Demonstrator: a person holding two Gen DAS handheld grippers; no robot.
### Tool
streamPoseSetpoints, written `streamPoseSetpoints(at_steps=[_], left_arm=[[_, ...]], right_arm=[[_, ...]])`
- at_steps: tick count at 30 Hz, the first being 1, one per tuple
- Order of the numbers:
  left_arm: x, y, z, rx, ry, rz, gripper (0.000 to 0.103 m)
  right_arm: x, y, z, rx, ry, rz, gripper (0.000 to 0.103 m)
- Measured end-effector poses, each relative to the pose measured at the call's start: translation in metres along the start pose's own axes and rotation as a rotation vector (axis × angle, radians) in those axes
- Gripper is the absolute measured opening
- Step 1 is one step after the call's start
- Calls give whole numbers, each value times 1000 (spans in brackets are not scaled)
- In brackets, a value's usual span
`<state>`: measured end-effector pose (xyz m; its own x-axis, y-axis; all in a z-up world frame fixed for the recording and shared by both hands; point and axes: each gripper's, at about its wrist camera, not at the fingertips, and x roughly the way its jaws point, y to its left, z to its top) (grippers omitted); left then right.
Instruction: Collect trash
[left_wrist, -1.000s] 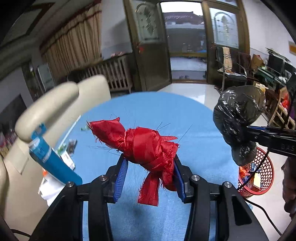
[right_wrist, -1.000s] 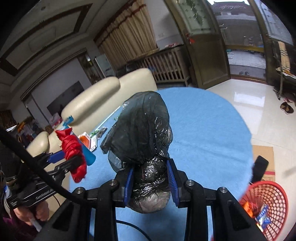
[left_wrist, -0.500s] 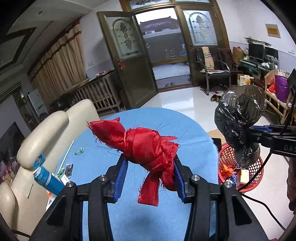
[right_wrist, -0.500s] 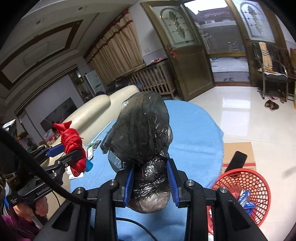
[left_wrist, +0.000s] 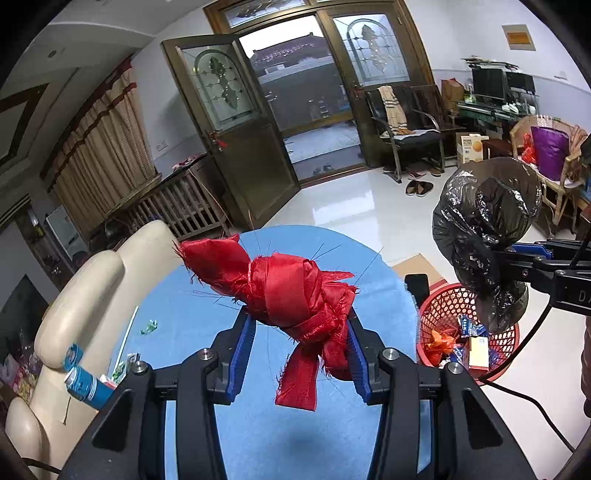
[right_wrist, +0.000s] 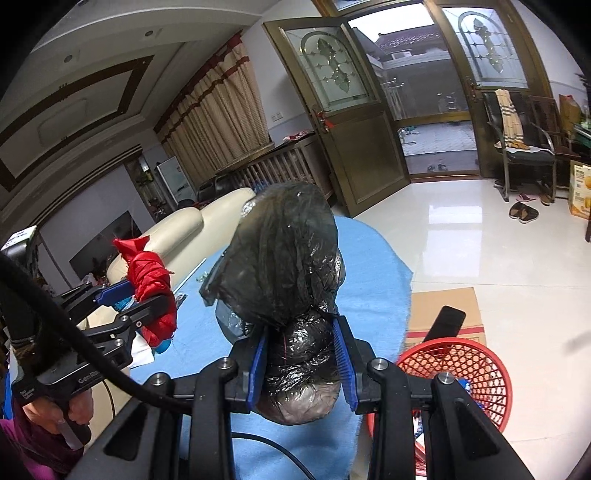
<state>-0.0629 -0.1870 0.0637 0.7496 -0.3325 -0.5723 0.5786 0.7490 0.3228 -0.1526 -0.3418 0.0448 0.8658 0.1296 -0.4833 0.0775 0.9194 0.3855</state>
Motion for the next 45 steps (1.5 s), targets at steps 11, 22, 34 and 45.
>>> streamPoseSetpoints(at_steps=[11, 22, 34, 45], left_arm=[[3, -23, 11, 55, 0, -15, 48], [6, -39, 17, 85, 1, -31, 48], [12, -51, 21, 113, 5, -47, 48], [18, -58, 26, 130, 17, -59, 49]], right_arm=[[-24, -27, -2, 44, -28, -31, 36], [-39, -44, -5, 76, -33, -77, 36], [-47, -55, -5, 109, -28, -100, 36], [-54, -57, -8, 131, -28, -116, 36]])
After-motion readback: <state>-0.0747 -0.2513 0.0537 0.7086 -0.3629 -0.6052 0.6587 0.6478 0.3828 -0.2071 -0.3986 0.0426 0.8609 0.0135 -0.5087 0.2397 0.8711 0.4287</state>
